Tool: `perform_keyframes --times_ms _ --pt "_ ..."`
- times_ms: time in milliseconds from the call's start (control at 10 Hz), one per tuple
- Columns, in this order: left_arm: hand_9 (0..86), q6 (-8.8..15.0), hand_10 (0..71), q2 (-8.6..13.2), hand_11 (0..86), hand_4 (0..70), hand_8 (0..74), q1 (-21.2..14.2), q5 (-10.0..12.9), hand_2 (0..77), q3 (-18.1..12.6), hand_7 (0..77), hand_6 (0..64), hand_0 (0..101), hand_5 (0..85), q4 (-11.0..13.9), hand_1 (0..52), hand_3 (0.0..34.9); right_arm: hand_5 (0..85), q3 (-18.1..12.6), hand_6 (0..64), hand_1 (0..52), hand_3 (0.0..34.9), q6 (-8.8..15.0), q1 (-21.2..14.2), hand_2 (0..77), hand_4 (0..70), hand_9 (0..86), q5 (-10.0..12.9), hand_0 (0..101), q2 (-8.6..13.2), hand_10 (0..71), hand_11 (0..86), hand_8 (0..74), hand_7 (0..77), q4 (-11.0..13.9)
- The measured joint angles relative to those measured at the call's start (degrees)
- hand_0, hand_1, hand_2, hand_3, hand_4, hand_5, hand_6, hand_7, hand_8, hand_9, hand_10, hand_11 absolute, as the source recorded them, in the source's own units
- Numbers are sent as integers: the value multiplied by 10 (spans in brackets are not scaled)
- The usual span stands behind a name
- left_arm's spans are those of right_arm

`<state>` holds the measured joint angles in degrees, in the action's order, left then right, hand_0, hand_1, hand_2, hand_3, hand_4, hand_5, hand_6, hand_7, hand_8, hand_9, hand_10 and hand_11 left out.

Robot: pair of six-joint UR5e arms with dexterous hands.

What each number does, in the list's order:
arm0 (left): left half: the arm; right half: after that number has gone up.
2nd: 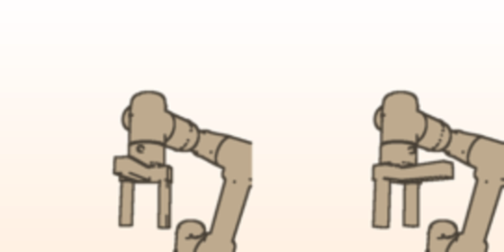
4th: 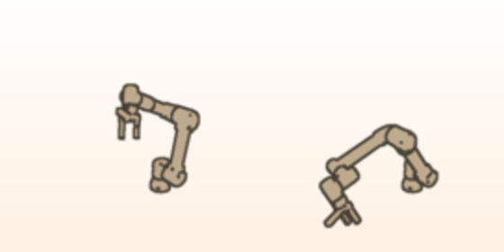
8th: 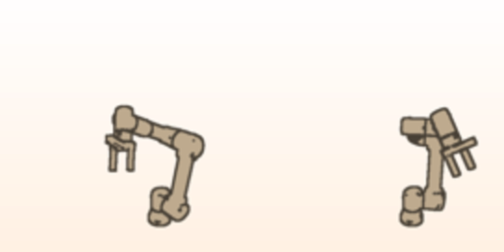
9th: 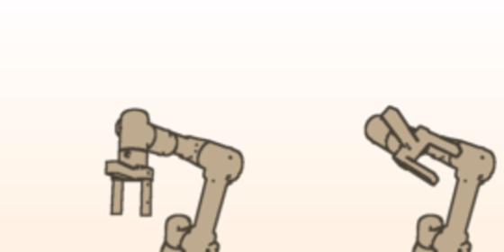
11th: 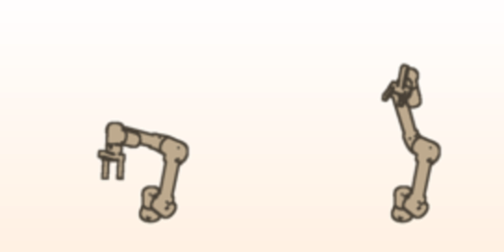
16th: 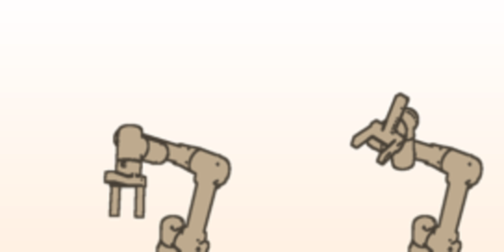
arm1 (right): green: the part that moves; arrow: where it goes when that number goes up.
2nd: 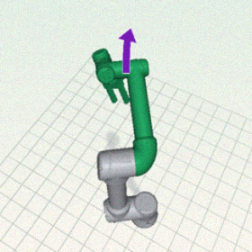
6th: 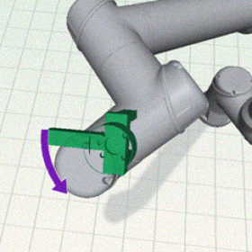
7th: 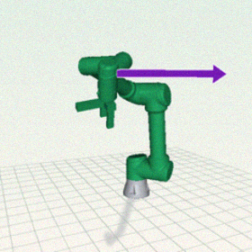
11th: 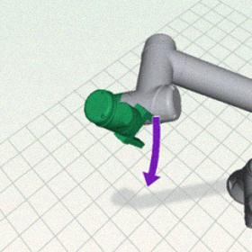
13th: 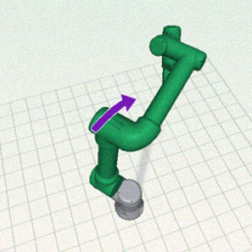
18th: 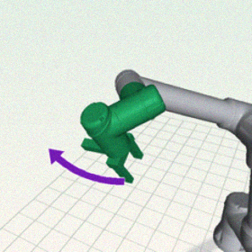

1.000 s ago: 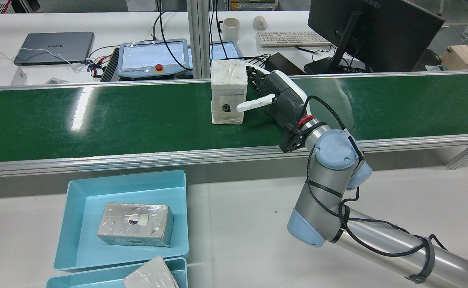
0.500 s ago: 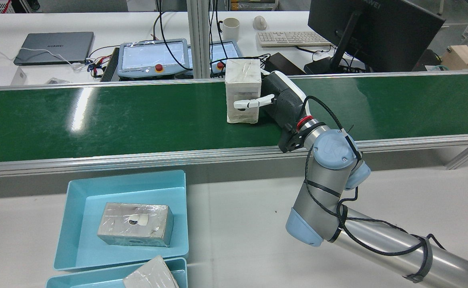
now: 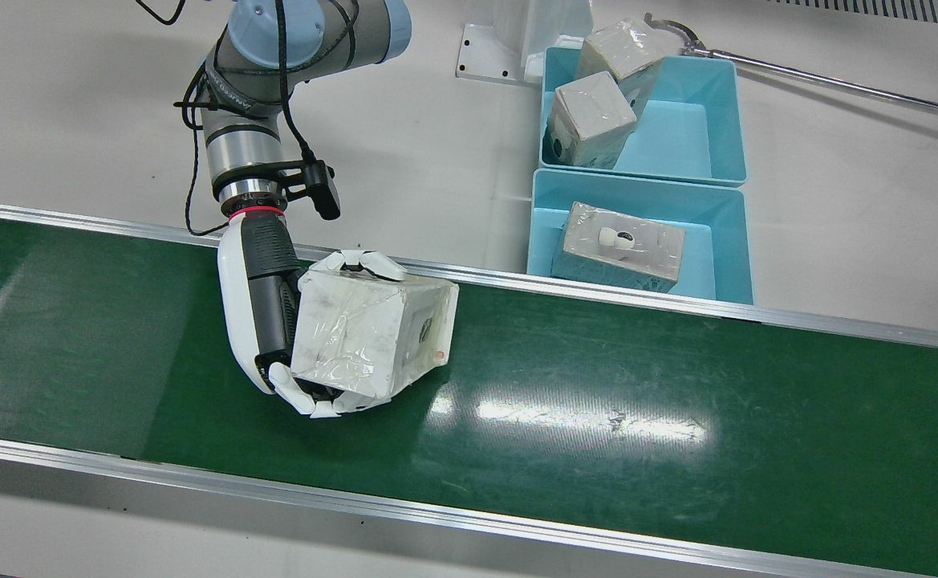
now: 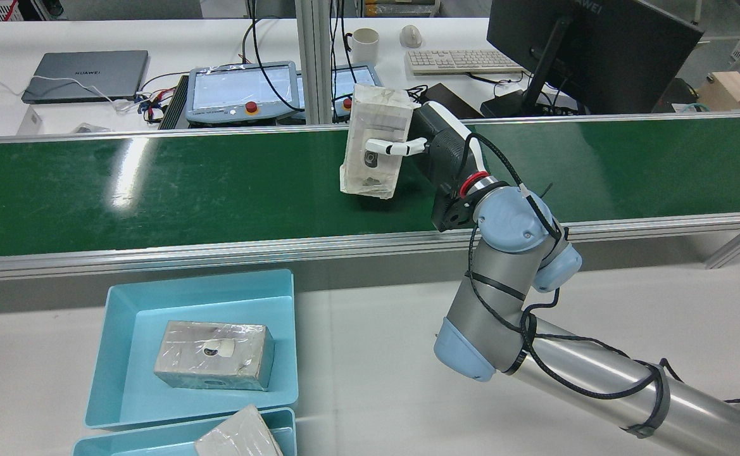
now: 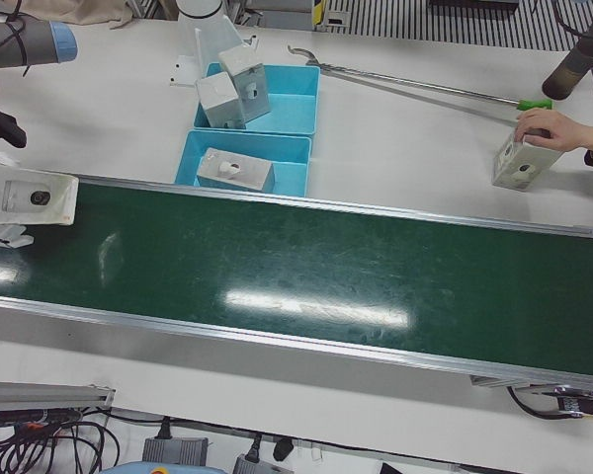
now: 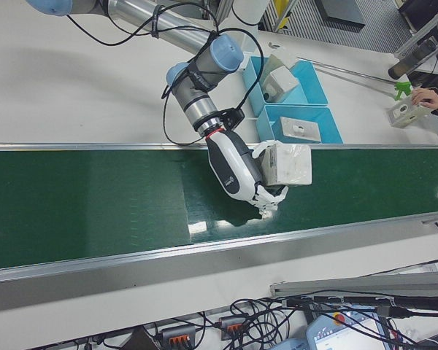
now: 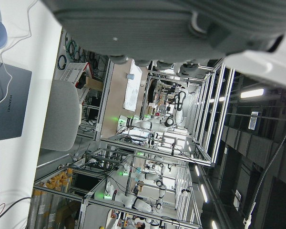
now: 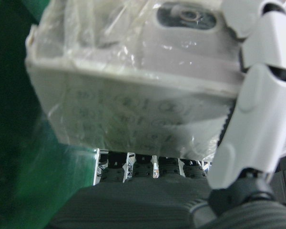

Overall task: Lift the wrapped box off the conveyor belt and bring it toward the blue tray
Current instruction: 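Lift the wrapped box off the belt with the right hand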

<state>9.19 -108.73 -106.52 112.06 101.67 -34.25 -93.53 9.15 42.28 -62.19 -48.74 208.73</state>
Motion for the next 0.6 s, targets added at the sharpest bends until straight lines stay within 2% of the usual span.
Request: perform_keyframes --times_ms 100,200,300,400,500,600 --pt "5 0 5 0 5 0 5 0 0 11 0 5 5 0 11 0 0 0 502 -15 355 16 14 2 0 344 224 491 0 430 9 475 387 475 398 10" --pt "5 0 5 0 5 0 5 0 0 5 0 5 0 0 11 0 0 0 502 -30 355 16 14 4 -1 344 224 491 -1 430 20 475 387 475 398 15" --pt "5 0 5 0 5 0 5 0 0 11 0 5 5 0 11 0 0 0 502 -40 371 11 78 8 -4 349 224 524 -2 407 35 535 453 507 409 18" --pt "5 0 5 0 5 0 5 0 0 11 0 5 5 0 11 0 0 0 502 -47 393 5 106 15 -12 360 224 562 -2 397 52 605 529 551 425 19" --pt "5 0 5 0 5 0 5 0 0 11 0 5 5 0 11 0 0 0 502 -55 404 5 94 26 -30 376 224 611 -1 390 70 638 562 578 436 21" --pt "5 0 5 0 5 0 5 0 0 5 0 5 5 0 11 0 0 0 502 -61 415 5 82 39 -53 393 224 660 1 395 90 654 644 611 458 27"
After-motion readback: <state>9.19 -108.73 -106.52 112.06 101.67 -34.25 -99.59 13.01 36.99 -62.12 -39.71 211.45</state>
